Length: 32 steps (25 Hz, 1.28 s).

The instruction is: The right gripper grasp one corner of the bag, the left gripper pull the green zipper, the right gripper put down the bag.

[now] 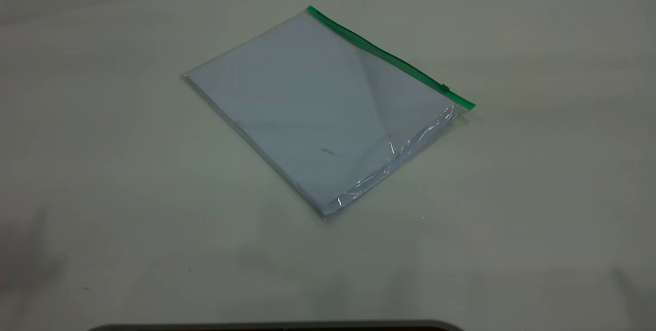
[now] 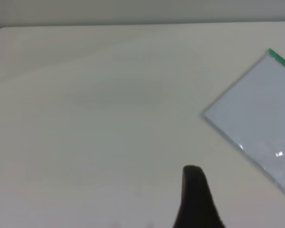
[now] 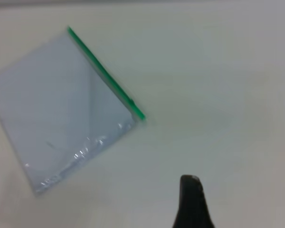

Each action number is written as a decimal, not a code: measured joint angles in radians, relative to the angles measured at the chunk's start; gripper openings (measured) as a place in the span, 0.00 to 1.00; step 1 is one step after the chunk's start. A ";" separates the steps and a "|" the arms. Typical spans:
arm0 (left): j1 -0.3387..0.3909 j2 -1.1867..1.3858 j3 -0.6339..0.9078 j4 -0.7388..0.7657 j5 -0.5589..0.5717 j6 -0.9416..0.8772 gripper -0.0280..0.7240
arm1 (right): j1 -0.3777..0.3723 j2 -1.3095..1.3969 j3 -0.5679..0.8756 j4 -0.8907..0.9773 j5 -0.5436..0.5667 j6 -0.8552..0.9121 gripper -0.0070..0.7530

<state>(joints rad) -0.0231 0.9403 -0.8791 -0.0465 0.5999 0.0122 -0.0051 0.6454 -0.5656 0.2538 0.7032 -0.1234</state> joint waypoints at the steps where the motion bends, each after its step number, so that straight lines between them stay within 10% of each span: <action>1: 0.000 0.049 -0.015 -0.004 -0.029 0.011 0.79 | 0.000 0.053 0.000 0.004 -0.026 -0.002 0.77; 9: 0.000 0.397 -0.118 -0.027 -0.224 0.120 0.79 | 0.000 0.509 0.000 0.295 -0.186 -0.239 0.77; 17: -0.058 0.639 -0.187 -0.033 -0.237 0.201 0.79 | 0.000 0.911 -0.003 1.008 -0.204 -0.934 0.77; 23: -0.122 0.795 -0.292 -0.094 -0.140 0.202 0.79 | 0.000 1.181 -0.038 1.459 -0.096 -1.410 0.77; 32: -0.132 0.915 -0.400 -0.165 -0.059 0.207 0.79 | 0.000 1.575 -0.242 1.532 0.063 -1.543 0.77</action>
<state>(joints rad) -0.1553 1.8554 -1.2788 -0.2111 0.5410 0.2189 -0.0051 2.2204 -0.8071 1.7859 0.7666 -1.6666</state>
